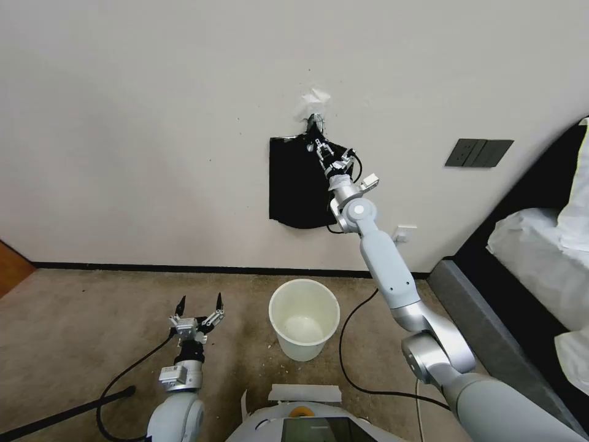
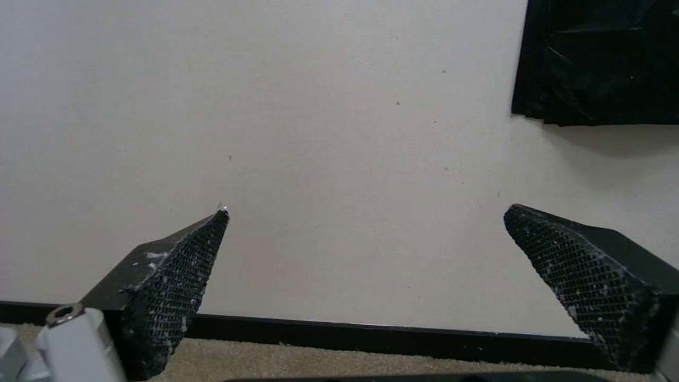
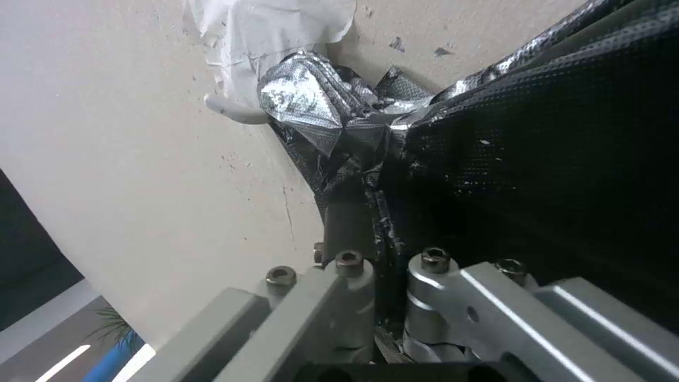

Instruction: Place a trash bag onto the trash bin.

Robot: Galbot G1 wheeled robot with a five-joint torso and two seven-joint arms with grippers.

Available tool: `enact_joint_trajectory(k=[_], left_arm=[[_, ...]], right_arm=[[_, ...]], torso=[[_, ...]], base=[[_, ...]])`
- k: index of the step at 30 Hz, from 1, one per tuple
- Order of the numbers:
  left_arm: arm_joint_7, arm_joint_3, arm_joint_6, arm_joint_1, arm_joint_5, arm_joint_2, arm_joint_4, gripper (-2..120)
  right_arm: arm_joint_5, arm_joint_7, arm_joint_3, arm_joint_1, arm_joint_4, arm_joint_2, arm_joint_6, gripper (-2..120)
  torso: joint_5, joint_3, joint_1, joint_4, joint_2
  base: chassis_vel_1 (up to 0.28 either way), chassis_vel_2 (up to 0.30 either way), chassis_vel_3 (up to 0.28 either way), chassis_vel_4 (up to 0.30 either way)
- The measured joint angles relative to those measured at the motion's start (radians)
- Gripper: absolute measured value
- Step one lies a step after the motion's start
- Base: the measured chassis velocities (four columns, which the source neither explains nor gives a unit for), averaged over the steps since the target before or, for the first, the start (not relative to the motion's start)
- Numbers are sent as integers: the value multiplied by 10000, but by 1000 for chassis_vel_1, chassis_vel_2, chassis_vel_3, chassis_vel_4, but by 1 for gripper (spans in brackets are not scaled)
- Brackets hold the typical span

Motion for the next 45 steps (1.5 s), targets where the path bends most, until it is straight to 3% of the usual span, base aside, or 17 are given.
enact_joint_trajectory(k=[11,22,27,45], left_arm=[[-2,64,-18,56,-8,-39,-77,100],[4,163,-34,119,10,-89,-204,100],[19,248,-45,174,20,-105,-352,100],[65,472,-96,199,49,-97,-547,100]], right_arm=[[-1127,-1020,-539,-1441,1780,-861,472,0],[-1526,-1009,-590,-2918,3235,-1853,554,0],[-2014,-837,-407,-4209,4456,-2492,561,0],[-3203,-612,-94,-6777,6481,-3325,483,0]], torso=[[1,0,0,-1,0],[2,0,0,-2,0],[1,0,0,-2,0],[1,0,0,-2,1]], base=[[0,0,0,0],[0,0,0,0],[0,0,0,0],[0,0,0,0]])
